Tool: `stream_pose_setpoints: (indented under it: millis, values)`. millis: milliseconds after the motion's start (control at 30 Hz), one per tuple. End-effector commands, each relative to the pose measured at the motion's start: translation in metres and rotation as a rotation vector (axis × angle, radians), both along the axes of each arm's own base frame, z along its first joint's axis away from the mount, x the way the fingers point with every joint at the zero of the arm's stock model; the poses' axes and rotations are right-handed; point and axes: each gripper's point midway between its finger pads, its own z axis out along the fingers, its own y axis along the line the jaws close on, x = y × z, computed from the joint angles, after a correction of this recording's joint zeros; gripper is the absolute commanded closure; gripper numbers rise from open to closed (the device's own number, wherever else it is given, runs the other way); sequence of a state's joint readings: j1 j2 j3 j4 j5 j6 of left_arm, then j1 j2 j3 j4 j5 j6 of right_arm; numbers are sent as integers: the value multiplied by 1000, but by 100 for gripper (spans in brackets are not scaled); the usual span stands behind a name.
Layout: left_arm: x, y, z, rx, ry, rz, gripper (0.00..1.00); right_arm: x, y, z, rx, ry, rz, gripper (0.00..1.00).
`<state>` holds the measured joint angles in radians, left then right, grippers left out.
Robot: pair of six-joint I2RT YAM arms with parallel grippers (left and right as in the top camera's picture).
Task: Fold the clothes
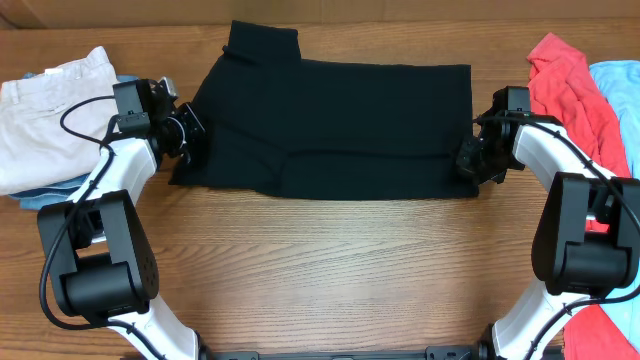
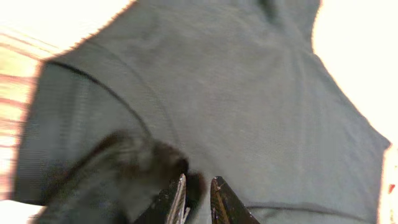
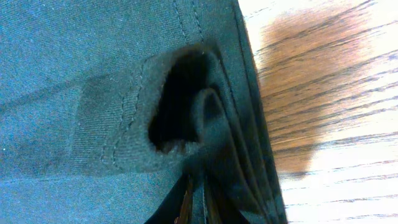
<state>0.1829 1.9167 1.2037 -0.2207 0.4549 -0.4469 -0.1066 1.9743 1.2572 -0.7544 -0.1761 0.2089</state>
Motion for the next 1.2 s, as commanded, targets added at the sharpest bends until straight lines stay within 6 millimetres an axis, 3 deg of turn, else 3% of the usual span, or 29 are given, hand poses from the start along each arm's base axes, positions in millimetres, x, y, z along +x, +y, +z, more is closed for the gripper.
stream_pose_setpoints:
  millis: [0, 100, 233, 333, 467, 600, 667, 933, 1167]
  values:
    - [8, 16, 13, 98, -28, 65, 82, -9, -5, -22, -27, 58, 0, 89]
    - [9, 24, 10, 143, -20, 98, 81, -9, -5, -22, -27, 58, 0, 89]
    - [8, 20, 10, 129, -16, 83, 82, -9, -5, -22, -27, 58, 0, 89]
    - [6, -6, 18, 9, -38, -11, 86, -9, -5, -22, -27, 58, 0, 89]
    - [2, -33, 43, -128, -94, -132, 96, -9, -5, -22, -27, 58, 0, 89]
    - [-2, -50, 71, -147, -169, -218, 96, -9, -5, -22, -27, 58, 0, 88]
    - [-6, -60, 72, -106, -185, -275, 96, -9, -5, -22, -27, 58, 0, 88]
    - [-28, -110, 10, 77, -20, -408, 96, -10, -4, -22, -26, 66, 0, 88]
    - [-42, -130, -43, 118, 106, -451, 96, -11, -5, -22, -26, 67, 0, 88]
